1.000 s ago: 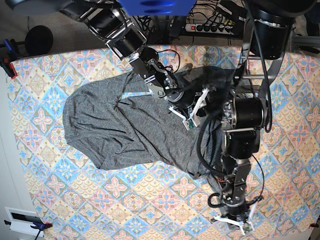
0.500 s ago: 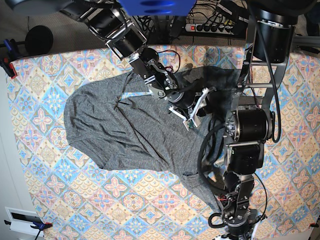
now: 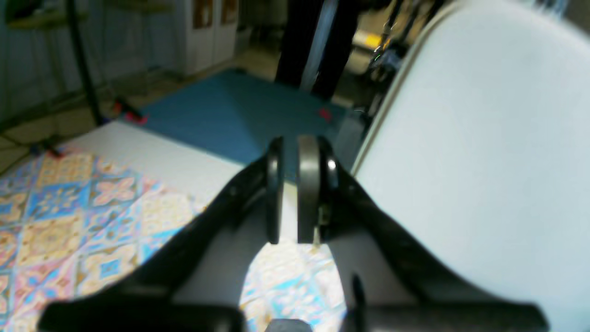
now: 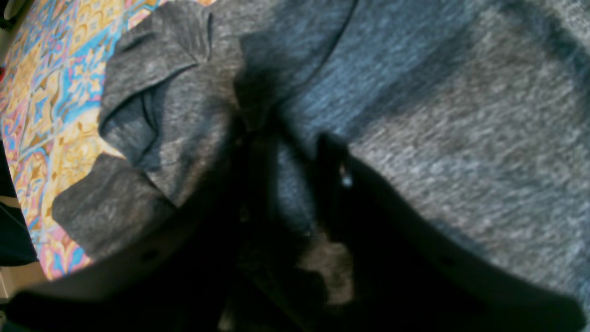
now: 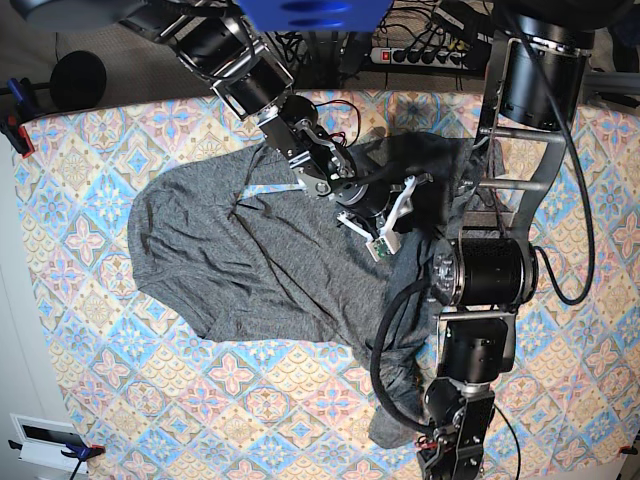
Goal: Layout the t-shirt on the table in an organized manner, then fold the t-shirt properly
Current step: 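Reach the left gripper to the sleeve end and grasp it, then pull the sleeve with the left gripper away from the shirt body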
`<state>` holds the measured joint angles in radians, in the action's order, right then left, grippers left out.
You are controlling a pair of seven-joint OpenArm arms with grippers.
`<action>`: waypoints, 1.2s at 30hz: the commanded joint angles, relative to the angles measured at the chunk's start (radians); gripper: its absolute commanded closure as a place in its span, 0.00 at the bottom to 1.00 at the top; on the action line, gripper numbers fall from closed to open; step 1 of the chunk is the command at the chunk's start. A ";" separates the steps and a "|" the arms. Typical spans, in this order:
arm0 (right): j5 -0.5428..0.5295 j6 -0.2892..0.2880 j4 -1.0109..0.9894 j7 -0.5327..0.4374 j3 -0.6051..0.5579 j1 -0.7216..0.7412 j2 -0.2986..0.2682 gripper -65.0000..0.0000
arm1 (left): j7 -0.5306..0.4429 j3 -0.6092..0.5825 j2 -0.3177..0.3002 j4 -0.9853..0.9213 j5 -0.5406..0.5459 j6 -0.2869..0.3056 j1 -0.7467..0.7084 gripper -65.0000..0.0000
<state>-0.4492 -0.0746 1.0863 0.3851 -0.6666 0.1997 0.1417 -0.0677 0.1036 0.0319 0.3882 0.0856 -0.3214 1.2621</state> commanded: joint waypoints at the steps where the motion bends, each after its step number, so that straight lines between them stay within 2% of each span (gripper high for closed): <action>1: -0.004 -0.008 0.009 0.007 0.000 0.013 0.011 0.75 | -0.024 -0.002 0.007 0.013 -0.007 0.009 0.047 0.91; 5: -0.004 -0.008 0.007 0.007 0.001 0.013 0.011 0.75 | 0.006 -0.005 0.049 0.010 -0.017 0.011 -0.014 0.90; 8: -0.004 -0.008 0.009 0.007 0.000 0.013 0.011 0.75 | 0.187 -0.037 0.061 0.010 -0.005 0.012 -0.092 0.85; 11: -0.004 -0.008 0.007 0.007 0.000 0.013 0.011 0.75 | 0.296 -0.046 0.101 0.015 0.026 0.014 -0.207 0.70; 15: -0.004 -0.008 0.007 0.007 0.000 0.013 0.011 0.75 | 0.386 -0.041 0.109 0.016 0.069 0.014 -0.305 0.47; 18: -0.004 -0.008 0.007 0.007 0.000 0.013 0.011 0.75 | 0.435 -0.041 0.104 0.016 0.113 0.014 -0.321 0.38; 22: -0.004 -0.008 0.012 0.007 0.000 0.013 0.011 0.75 | 0.463 -0.041 0.090 0.018 0.135 0.009 -0.321 0.39; 28: -0.004 -0.008 0.013 0.007 0.000 0.011 0.011 0.75 | 0.457 -0.040 0.027 0.110 0.135 0.008 -0.335 0.47; 36: -0.004 -0.008 0.015 0.007 -0.002 0.011 0.011 0.75 | 0.312 -0.041 -0.014 0.107 0.131 0.008 -0.376 0.58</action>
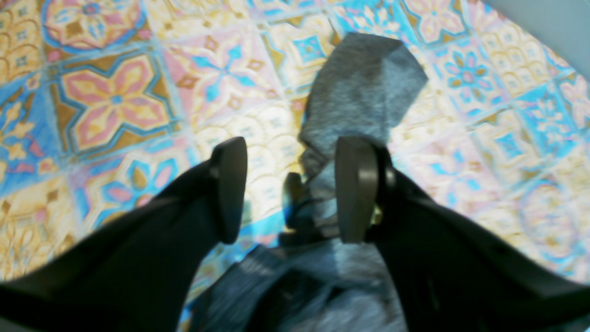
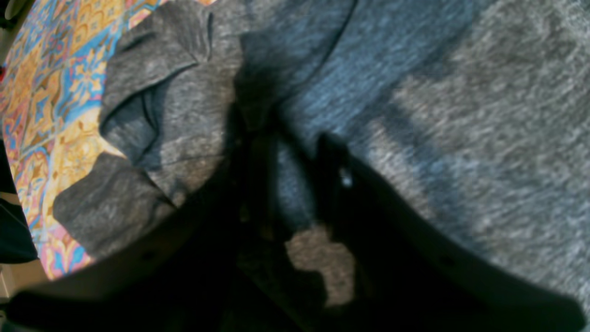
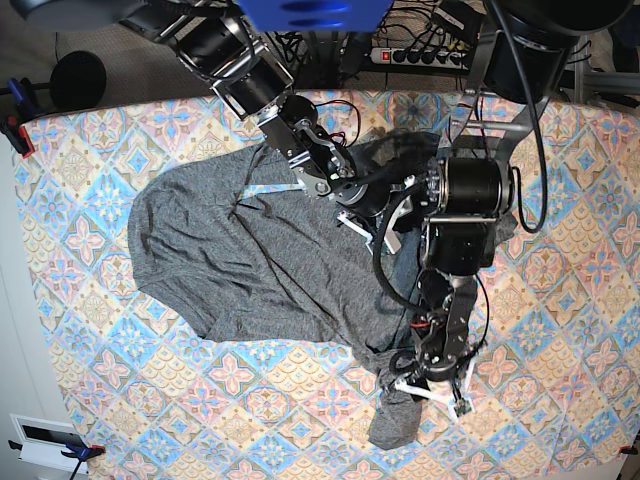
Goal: Layout the t-shirt on the table in an organized manner, then fold the t-shirt properly
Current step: 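Pull the sleeve with the left gripper away from the shirt body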
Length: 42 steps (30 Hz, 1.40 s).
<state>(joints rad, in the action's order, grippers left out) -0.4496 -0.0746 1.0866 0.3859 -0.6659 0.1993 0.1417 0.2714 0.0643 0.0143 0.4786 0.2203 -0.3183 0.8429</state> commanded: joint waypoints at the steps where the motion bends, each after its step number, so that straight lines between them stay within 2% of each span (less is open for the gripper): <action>1: -0.004 -0.008 0.014 0.006 -0.002 0.012 0.011 0.75 | -0.030 -0.002 0.002 0.016 -0.002 0.005 0.029 0.59; 8: -0.004 -0.008 0.014 0.006 -0.002 0.010 0.011 0.75 | -0.143 -0.007 0.022 0.016 -0.009 0.006 -0.020 0.58; 14: -0.004 -0.008 0.014 0.006 -0.002 -0.011 0.011 0.75 | -0.200 -0.005 0.022 -0.070 0.000 0.009 -0.021 0.58; 20: -0.004 -0.008 0.014 0.006 -0.002 -0.011 0.011 0.75 | -0.268 -0.002 0.022 -0.076 0.000 0.011 -0.024 0.46; 26: -0.004 -0.008 0.014 0.011 -0.002 -0.013 0.011 0.75 | -0.318 0.001 0.013 -0.106 0.003 0.058 0.028 0.45; 31: -0.004 -0.008 0.014 0.127 -0.002 -0.010 0.011 0.77 | -0.320 0.001 0.013 -0.185 0.003 0.064 0.077 0.45; 42: -0.004 -0.008 0.014 0.316 -0.002 -0.008 0.011 0.95 | -0.320 0.001 0.002 -0.188 0.003 0.066 0.008 0.44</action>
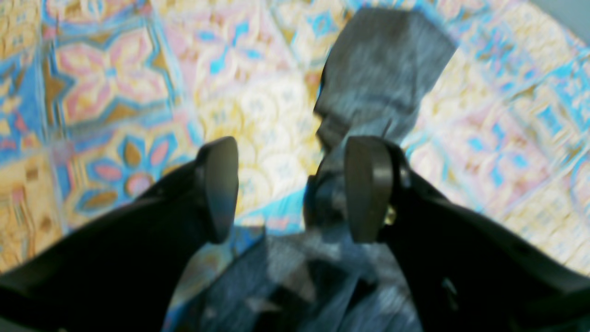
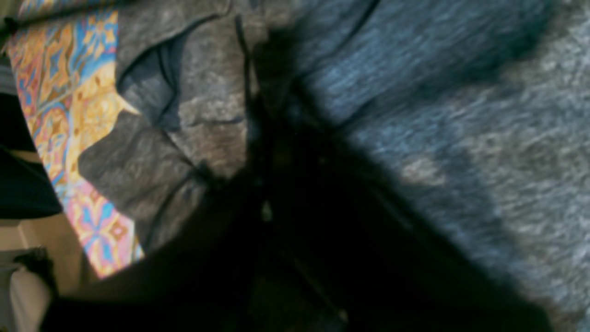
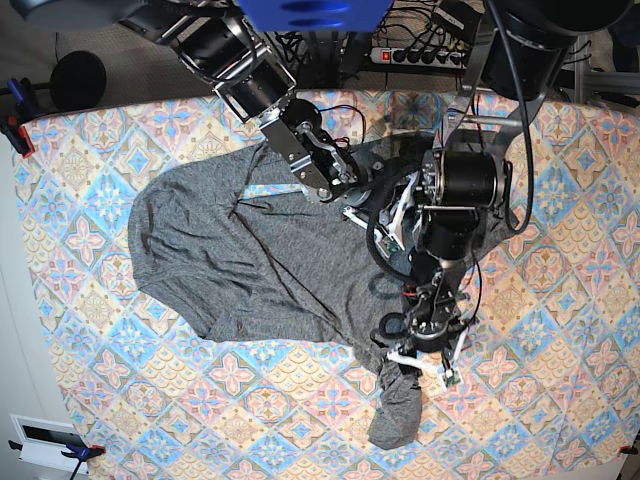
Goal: Layout the t-shirt on the table in an organized manner, then fold the t-shirt properly
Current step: 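Pull the sleeve with the left gripper away from the shirt body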
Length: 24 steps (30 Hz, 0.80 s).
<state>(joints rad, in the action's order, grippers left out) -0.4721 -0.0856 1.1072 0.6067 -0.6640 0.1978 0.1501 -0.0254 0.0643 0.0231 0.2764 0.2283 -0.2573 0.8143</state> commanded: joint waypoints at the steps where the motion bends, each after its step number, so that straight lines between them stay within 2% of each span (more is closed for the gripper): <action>1: 0.019 0.004 -0.006 0.111 -0.004 -0.008 0.003 0.97 | -0.023 0.001 -0.010 0.014 -0.005 0.005 0.030 0.44; 7: 0.023 0.004 -0.006 0.236 -0.006 -0.008 0.001 1.00 | -0.023 0.001 -0.035 0.014 -0.005 0.005 0.007 0.44; 17: 0.026 0.004 0.003 0.252 -0.006 -0.010 0.001 1.00 | -0.018 0.001 -0.039 0.016 -0.005 0.014 0.004 0.44; 21: 0.026 0.004 0.007 0.233 -0.006 -0.010 0.001 1.00 | -0.017 0.001 -0.010 0.019 0.012 0.137 0.009 0.44; 24: 0.026 0.004 0.041 0.210 -0.006 -0.010 0.001 1.00 | -0.021 -0.002 0.001 0.021 0.090 0.195 0.014 0.44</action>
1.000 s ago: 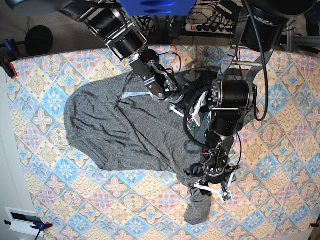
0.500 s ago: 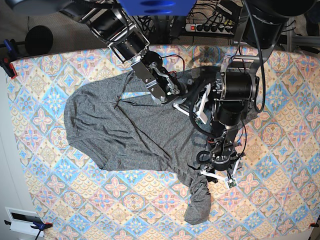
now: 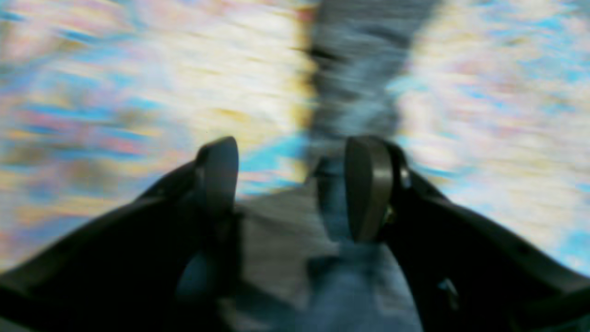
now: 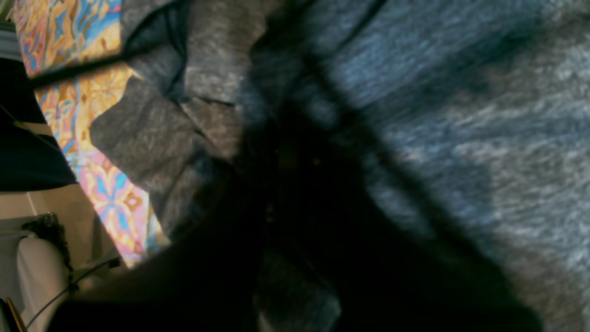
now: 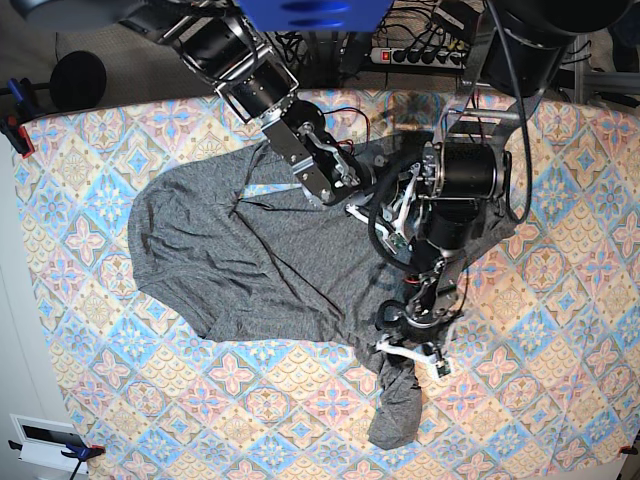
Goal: Layout the t-shirt on the table in an organized manner, then fold the t-shirt properly
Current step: 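Pull the sleeve with the left gripper away from the shirt body, then release the sleeve and move the left gripper to the shirt's shoulder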
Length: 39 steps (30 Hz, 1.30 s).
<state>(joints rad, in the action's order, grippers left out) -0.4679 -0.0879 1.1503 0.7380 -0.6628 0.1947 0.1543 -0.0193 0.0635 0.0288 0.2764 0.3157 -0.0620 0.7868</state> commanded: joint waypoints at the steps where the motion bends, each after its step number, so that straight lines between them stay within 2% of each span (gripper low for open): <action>1: 0.022 0.006 0.007 0.078 -0.007 -0.008 -0.003 1.00 | -0.029 -0.001 0.000 0.021 0.029 0.012 0.041 0.44; 5: 0.022 0.006 0.030 0.078 -0.007 -0.008 -0.003 1.00 | -0.061 -0.004 0.007 0.014 0.098 0.038 0.061 0.44; 13: 0.022 0.006 0.032 0.078 -0.007 -0.008 -0.003 1.00 | -0.098 -0.006 -0.014 -0.053 0.096 0.035 0.067 0.45; 15: 0.022 0.006 0.032 0.078 -0.007 -0.008 -0.003 1.00 | -0.120 -0.006 -0.016 -0.056 0.095 0.035 0.064 0.48; 18: 0.022 0.006 0.032 0.079 -0.007 -0.008 -0.003 1.00 | -0.129 -0.008 -0.016 -0.058 0.093 0.035 0.061 0.66; 21: 0.021 0.006 0.032 0.082 -0.007 -0.010 -0.003 1.00 | -0.130 -0.008 -0.017 -0.056 0.095 0.037 0.061 0.94; 22: 0.021 0.006 0.032 0.082 -0.007 -0.010 -0.003 1.00 | -0.132 -0.008 -0.017 -0.053 0.095 0.038 0.064 1.00; 25: 0.021 0.006 0.041 0.082 -0.007 -0.010 -0.003 1.00 | -0.140 -0.006 -0.016 -0.042 0.095 0.040 0.081 0.99; 30: 0.021 0.006 0.044 0.078 -0.007 -0.010 -0.003 1.00 | -0.224 -0.006 0.018 0.007 0.095 0.043 0.127 0.97; 32: 0.022 0.006 0.044 0.076 -0.007 -0.010 -0.003 1.00 | -0.229 -0.008 0.035 0.054 0.095 0.043 0.130 0.92; 34: 0.022 0.006 0.047 0.067 -0.005 -0.010 -0.003 1.00 | -0.224 -0.008 0.055 0.129 0.093 0.041 0.122 0.83; 36: 0.022 0.009 0.073 0.050 -0.002 -0.010 -0.003 0.98 | -0.161 -0.008 0.053 0.209 0.095 0.040 0.076 0.71; 39: 0.022 0.010 0.165 0.042 0.004 -0.010 -0.003 0.86 | 0.023 -0.006 0.015 0.407 0.102 0.040 -0.010 0.53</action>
<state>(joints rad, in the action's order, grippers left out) -0.4267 -0.0658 1.2934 0.8040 -0.6628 0.1612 0.1371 0.0425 0.0547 0.0605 0.6628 0.4187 -0.0257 0.7357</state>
